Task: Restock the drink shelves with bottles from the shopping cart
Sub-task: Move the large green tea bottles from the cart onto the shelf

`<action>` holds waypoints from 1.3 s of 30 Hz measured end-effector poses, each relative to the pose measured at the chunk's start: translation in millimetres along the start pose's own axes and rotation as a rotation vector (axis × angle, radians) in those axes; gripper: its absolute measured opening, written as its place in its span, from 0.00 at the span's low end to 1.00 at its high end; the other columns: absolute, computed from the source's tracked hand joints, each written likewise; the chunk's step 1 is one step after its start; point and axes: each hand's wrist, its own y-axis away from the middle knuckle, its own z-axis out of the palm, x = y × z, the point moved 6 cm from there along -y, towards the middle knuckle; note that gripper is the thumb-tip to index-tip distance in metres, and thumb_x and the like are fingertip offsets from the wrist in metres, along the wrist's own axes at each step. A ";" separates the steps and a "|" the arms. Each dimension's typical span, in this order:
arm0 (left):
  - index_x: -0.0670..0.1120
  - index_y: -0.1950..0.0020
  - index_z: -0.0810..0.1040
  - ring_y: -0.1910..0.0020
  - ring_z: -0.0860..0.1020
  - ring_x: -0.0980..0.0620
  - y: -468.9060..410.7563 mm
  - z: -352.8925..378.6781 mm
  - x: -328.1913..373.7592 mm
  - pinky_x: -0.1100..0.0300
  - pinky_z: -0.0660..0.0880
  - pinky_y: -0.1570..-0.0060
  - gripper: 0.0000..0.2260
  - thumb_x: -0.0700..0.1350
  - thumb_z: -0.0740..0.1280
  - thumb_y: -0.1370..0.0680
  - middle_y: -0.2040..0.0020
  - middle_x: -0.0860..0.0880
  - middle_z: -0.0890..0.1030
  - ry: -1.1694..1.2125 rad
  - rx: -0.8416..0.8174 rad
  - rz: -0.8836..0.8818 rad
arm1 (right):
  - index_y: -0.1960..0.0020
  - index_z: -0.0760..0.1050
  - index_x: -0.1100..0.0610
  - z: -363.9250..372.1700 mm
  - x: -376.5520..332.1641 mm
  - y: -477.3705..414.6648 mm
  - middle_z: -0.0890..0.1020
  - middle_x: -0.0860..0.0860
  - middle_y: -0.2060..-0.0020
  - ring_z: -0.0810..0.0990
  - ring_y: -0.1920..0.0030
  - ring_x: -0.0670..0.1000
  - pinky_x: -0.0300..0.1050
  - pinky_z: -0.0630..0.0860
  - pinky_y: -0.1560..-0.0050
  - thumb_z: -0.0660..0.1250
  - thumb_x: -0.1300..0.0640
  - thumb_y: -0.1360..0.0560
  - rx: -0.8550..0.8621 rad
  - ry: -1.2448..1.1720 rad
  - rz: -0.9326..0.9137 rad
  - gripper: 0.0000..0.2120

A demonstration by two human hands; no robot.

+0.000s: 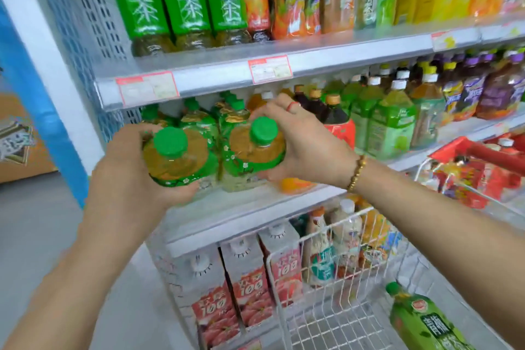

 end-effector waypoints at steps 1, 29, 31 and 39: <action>0.46 0.40 0.72 0.52 0.75 0.50 -4.5 0.8 -4.2 0.59 0.69 0.53 0.35 0.47 0.82 0.44 0.47 0.49 0.78 -0.022 0.015 -0.019 | 0.39 0.71 0.59 15.0 -0.2 -9.7 0.72 0.55 0.46 0.70 0.45 0.51 0.36 0.66 0.46 0.81 0.54 0.46 0.005 -0.036 0.022 0.39; 0.54 0.26 0.60 0.30 0.64 0.52 -27.2 91.1 -112.8 0.63 0.59 0.35 0.29 0.42 0.64 0.25 0.28 0.50 0.64 0.503 0.269 -0.450 | 0.29 0.64 0.54 138.0 49.7 -27.1 0.73 0.55 0.35 0.71 0.36 0.51 0.41 0.69 0.38 0.75 0.50 0.33 0.225 -0.308 0.483 0.36; 0.57 0.24 0.54 0.28 0.60 0.48 -8.6 105.6 -112.8 0.61 0.59 0.36 0.33 0.42 0.65 0.25 0.26 0.43 0.56 0.460 0.321 -0.452 | 0.31 0.64 0.57 152.4 48.0 -14.5 0.74 0.56 0.38 0.74 0.39 0.53 0.45 0.73 0.43 0.75 0.48 0.34 0.208 -0.264 0.568 0.37; 0.42 0.23 0.49 0.24 0.54 0.48 7.5 133.6 -130.7 0.63 0.50 0.31 0.28 0.43 0.58 0.19 0.23 0.44 0.55 0.382 0.397 -0.504 | 0.33 0.65 0.61 172.4 42.2 -3.4 0.77 0.57 0.41 0.76 0.42 0.55 0.41 0.71 0.50 0.73 0.49 0.31 0.186 -0.268 0.661 0.32</action>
